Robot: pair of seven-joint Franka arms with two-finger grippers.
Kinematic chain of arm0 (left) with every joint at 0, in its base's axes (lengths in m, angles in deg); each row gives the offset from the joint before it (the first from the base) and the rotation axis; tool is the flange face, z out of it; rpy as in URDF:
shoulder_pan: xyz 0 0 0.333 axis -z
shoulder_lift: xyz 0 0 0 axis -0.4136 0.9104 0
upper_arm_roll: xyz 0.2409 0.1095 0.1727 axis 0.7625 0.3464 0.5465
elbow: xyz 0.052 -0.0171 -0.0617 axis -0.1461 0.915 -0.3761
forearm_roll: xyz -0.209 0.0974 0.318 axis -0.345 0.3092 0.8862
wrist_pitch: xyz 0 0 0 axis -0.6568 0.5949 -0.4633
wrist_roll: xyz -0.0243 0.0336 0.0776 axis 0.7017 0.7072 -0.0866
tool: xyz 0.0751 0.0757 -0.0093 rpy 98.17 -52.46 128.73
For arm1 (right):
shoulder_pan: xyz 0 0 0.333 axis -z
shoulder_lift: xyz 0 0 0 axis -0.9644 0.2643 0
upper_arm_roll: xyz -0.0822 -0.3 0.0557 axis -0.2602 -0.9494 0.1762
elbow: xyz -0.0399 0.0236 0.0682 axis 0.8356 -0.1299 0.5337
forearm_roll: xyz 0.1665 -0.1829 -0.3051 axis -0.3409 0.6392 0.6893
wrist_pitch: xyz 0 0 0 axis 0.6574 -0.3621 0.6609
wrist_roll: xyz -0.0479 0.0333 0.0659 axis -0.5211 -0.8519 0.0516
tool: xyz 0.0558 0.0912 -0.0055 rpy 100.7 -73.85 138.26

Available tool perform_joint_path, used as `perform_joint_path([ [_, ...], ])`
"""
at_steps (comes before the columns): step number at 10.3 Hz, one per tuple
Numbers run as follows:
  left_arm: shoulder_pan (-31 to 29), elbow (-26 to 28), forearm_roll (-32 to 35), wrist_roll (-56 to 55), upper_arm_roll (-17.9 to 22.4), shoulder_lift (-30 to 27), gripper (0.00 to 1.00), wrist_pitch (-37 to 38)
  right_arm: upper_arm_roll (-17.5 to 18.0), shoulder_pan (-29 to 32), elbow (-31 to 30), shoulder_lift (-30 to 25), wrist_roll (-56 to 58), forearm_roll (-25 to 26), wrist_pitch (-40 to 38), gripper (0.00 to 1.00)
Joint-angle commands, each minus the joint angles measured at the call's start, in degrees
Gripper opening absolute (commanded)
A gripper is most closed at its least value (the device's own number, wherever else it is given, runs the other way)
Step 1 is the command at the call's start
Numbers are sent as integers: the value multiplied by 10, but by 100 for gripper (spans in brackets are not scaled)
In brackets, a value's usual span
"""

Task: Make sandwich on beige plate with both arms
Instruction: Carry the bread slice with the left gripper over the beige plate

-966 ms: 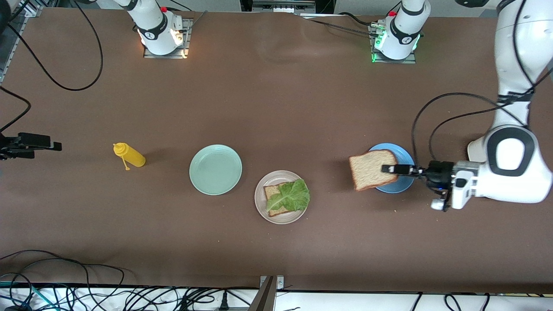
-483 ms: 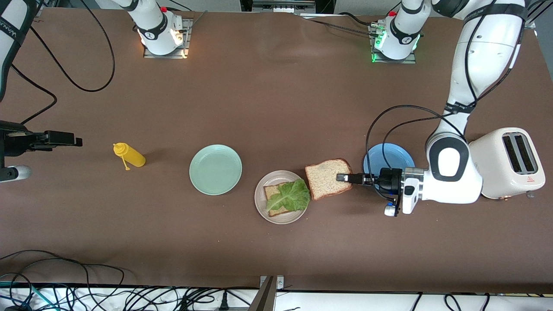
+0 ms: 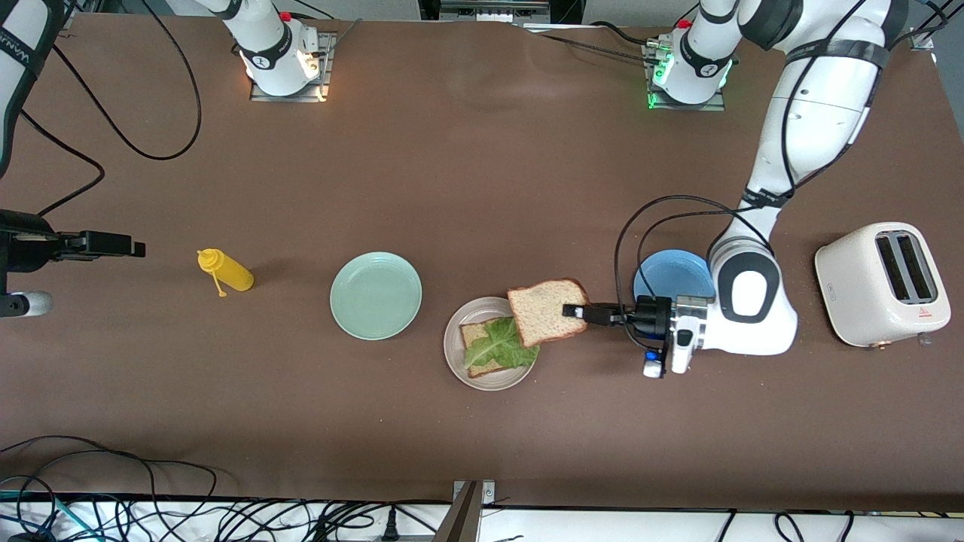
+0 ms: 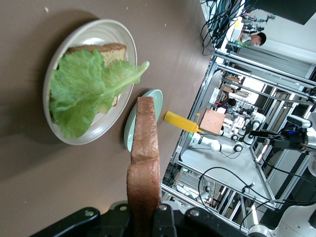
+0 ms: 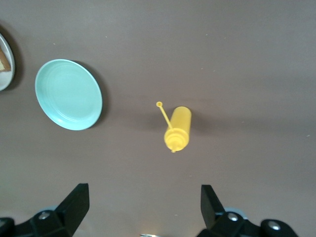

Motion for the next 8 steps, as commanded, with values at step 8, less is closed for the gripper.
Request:
perform_joint_path([
  [8, 54, -18, -78, 15, 7, 39, 0, -95, 341, 171, -260, -213, -99, 237, 183, 100],
])
